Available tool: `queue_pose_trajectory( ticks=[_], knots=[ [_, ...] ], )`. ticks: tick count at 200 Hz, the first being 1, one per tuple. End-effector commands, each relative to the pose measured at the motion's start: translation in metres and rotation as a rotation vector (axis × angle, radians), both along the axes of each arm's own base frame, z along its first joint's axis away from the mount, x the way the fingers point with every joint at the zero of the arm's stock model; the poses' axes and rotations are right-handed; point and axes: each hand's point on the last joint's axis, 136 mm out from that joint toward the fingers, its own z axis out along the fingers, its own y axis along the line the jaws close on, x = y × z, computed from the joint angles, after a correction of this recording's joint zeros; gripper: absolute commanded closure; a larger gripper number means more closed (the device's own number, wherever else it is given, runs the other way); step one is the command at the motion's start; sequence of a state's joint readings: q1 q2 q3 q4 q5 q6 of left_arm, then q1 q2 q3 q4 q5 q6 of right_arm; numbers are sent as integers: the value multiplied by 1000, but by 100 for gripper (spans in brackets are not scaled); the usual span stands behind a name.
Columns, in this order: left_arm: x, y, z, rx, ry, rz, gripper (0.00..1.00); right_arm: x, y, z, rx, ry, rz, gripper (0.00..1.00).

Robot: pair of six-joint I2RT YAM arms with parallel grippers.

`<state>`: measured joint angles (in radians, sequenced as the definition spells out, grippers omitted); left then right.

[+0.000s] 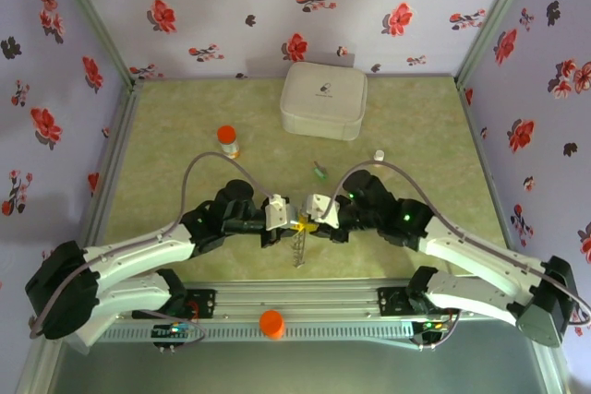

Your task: Put the keys on the keyring

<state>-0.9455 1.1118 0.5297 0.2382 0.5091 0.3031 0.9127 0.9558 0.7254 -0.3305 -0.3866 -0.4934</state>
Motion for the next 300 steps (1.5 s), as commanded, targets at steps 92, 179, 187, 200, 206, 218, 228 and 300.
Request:
queue_pose_trajectory(
  ticks=[92,179,187,200,206,218,228,300],
  knots=[
    [-3,-2,32,-206,-49,7,100,0,0,10,284,144,-73,72],
    [-3,-3,38,-243,-41,11,97,-1,5,9,272,149,-41,100],
    [-3,-2,37,-239,-41,17,87,-1,5,10,263,145,-39,100],
    [0,1,35,-224,-50,39,70,-1,3,12,240,132,-37,100],
    [2,2,33,-210,-56,49,68,0,2,12,224,124,-38,100],
    [5,6,25,-154,-79,68,68,0,-1,12,179,102,-36,100],
    [6,10,17,-92,-85,75,69,-1,-4,12,139,85,-29,100],
    [0,7,13,-1,-74,9,74,-1,1,8,-59,43,26,100]
  ],
)
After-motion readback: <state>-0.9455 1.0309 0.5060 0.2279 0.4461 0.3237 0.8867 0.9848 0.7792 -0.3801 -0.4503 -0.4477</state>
